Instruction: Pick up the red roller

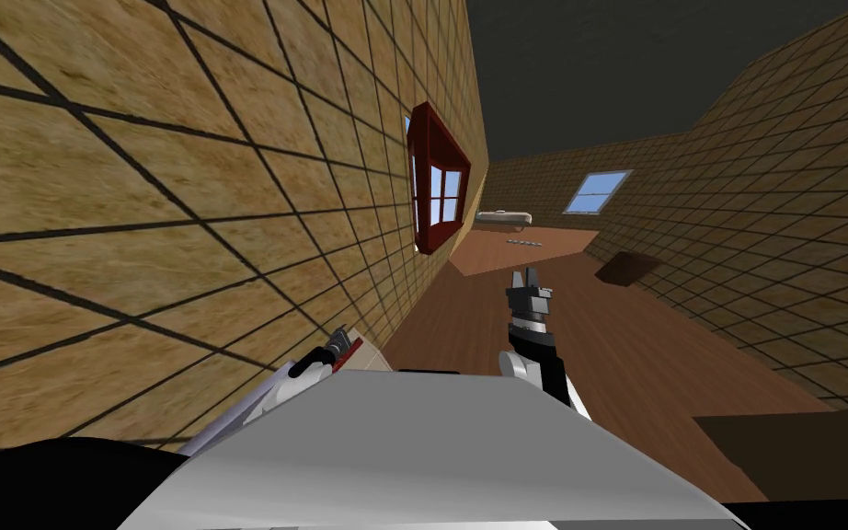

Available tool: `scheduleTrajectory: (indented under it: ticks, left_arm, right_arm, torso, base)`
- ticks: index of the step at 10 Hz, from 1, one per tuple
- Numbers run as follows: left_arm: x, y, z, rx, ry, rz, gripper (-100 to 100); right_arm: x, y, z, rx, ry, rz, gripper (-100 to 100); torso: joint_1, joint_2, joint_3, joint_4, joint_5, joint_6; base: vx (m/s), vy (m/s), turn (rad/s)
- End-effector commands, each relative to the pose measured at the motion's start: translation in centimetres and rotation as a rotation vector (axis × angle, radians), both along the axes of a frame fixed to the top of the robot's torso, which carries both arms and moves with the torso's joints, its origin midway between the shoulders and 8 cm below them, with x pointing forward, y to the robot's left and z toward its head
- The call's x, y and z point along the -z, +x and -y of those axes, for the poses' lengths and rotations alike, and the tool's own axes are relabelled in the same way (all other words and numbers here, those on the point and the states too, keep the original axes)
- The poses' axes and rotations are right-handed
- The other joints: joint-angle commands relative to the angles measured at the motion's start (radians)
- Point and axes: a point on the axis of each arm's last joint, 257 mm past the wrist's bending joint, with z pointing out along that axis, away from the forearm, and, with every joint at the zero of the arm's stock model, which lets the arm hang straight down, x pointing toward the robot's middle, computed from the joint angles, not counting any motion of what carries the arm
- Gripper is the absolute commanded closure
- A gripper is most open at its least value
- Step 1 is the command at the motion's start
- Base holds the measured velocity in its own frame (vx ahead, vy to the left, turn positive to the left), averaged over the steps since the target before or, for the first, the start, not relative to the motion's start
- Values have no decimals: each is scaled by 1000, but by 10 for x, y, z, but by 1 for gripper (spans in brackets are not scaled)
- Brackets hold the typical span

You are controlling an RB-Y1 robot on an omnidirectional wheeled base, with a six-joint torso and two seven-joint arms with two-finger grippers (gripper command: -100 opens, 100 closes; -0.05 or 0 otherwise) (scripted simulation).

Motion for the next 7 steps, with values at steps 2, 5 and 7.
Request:
scheduleTrajectory:
  ticks: [2, 5, 7]
  left_arm:
    - [32, -33, -16, -65, -48, -112, -100]
    - [68, -78, -31, -150, -109, -247, -100]
    - [83, -100, -36, -191, -136, -304, -100]
  right_arm:
    - [0, 0, 0, 0, 0, 0, 0]
    - [0, 0, 0, 0, 0, 0, 0]
    - [0, 0, 0, 0, 0, 0, 0]
  torso:
    - [-1, 0, 0, 0, 0, 0]
    - [-1, -1, -1, -1, 0, -1]
    - [-1, 2, 1, 0, 0, -1]
  base:
    - [100, -18, -94]
    - [110, -4, -108]
    - [64, 14, -75]
